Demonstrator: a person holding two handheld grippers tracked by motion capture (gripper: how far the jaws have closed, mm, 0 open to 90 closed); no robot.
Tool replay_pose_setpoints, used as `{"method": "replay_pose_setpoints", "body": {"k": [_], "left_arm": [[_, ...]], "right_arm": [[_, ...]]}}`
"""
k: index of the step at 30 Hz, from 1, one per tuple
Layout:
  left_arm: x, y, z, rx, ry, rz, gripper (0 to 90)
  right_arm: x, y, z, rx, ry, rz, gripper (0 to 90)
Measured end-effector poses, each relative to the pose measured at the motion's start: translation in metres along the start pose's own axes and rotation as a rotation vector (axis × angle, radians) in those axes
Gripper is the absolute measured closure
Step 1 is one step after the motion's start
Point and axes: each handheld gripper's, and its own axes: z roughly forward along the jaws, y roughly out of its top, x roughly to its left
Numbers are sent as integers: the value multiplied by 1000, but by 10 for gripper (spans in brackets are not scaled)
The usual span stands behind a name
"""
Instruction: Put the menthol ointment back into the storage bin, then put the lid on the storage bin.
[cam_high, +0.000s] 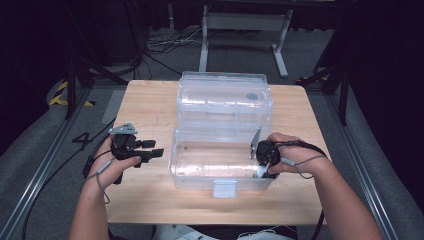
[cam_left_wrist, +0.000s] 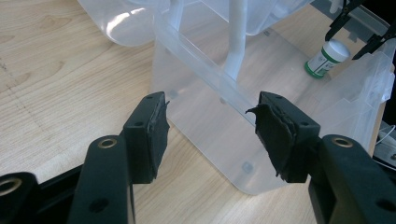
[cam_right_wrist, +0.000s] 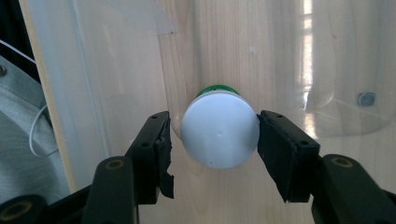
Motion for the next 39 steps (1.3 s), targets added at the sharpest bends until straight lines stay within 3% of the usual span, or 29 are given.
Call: {"method": "replay_pose_setpoints", "body": {"k": [11, 12, 13, 14, 17, 19, 22, 25, 30, 34, 39], "left_arm": [[-5, 7, 3, -1, -18, 23, 437], [-6, 8, 4, -1, -19, 25, 437], [-6, 8, 4, -1, -19, 25, 438], [-8, 8, 4, 6, -19, 32, 438], [-9, 9, 3, 6, -21, 36, 438], [-10, 10, 3, 4, -24, 39, 439], [-12, 10, 3, 8, -31, 49, 445], [-18, 13, 3, 14, -59, 75, 448], [-27, 14, 4, 21, -85, 103, 453], [-38, 17, 6, 20, -135, 123, 461], [-53, 18, 15, 59, -193, 178, 467]], "right_arm": [[8, -12, -27, -152, -27, 36, 460], [9, -15, -34, -201, -23, 59, 452], [9, -15, -34, -201, -23, 59, 452], [9, -17, -40, -247, -28, 62, 450], [9, -18, -46, -274, -39, 71, 449], [9, -18, -55, -337, -52, 75, 452], [9, -18, -60, -376, -50, 73, 451], [8, -17, -68, -435, -57, 81, 449], [5, -16, -76, -473, -83, 105, 453], [2, -14, -81, -497, -101, 115, 458], [2, -6, -88, -547, -95, 105, 469]]}}
